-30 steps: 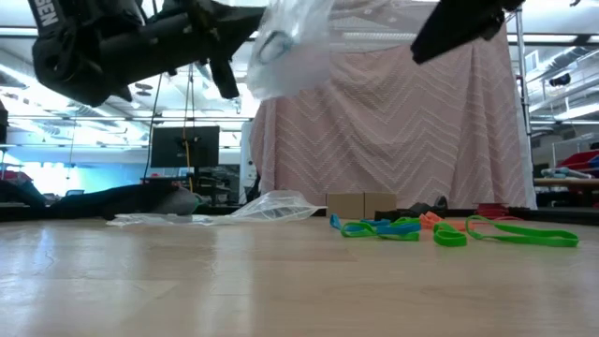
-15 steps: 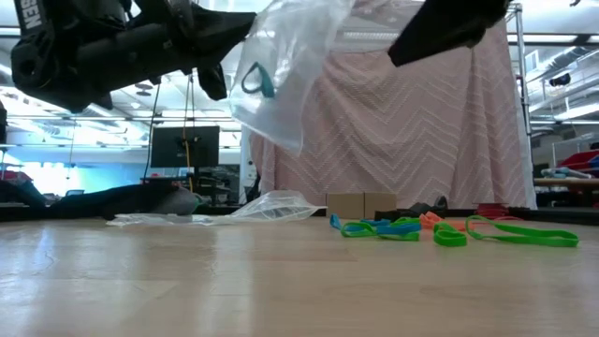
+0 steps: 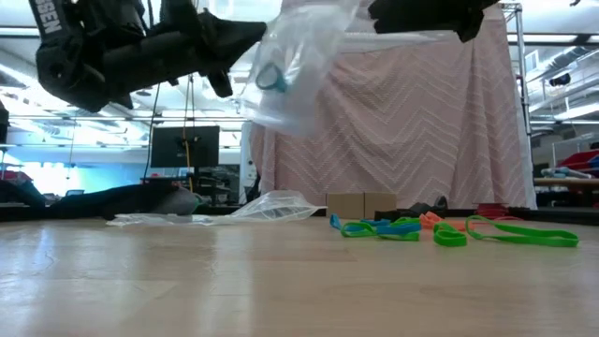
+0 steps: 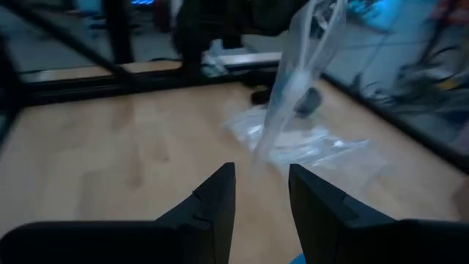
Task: Sort rubber bands
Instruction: Put the blue rubber band into the transparent zip bag
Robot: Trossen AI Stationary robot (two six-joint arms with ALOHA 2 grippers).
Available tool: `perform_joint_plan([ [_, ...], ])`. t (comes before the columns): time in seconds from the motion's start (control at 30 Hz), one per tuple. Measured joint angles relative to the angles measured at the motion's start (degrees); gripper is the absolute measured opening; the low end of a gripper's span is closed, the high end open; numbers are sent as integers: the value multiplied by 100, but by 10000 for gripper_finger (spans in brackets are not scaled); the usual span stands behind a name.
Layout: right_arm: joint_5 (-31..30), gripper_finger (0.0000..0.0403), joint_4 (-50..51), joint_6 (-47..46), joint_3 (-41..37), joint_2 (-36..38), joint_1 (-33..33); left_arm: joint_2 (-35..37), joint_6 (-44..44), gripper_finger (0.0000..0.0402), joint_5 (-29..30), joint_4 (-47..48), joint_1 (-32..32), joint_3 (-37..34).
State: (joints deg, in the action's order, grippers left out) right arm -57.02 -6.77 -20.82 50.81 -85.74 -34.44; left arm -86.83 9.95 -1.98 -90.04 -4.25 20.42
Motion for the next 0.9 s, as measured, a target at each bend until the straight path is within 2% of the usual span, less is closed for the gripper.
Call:
perform_joint_plan([
  [0.07,-398,117,-91,77,-13,-189,62,-7,86,0,-198,1,22,55],
  [0.13,-537,117,-260,222,-13,-370,151,-9,65,0,-192,0,32,71],
  [0.23,-477,116,-705,397,-13,-629,297,-13,37,0,-64,0,0,68],
  [0.47,-443,116,-1427,769,-13,-895,403,-13,242,0,-158,3,-25,68],
  [0.73,-856,111,-2236,1657,-9,-873,420,-165,447,0,-330,110,-20,-9],
  [0.83,-1028,91,-2299,1782,-9,-873,421,-321,624,0,-323,24,-21,-72],
  [0.9,-1078,58,-2274,1808,-9,-873,429,-412,657,0,-323,41,-22,-75],
])
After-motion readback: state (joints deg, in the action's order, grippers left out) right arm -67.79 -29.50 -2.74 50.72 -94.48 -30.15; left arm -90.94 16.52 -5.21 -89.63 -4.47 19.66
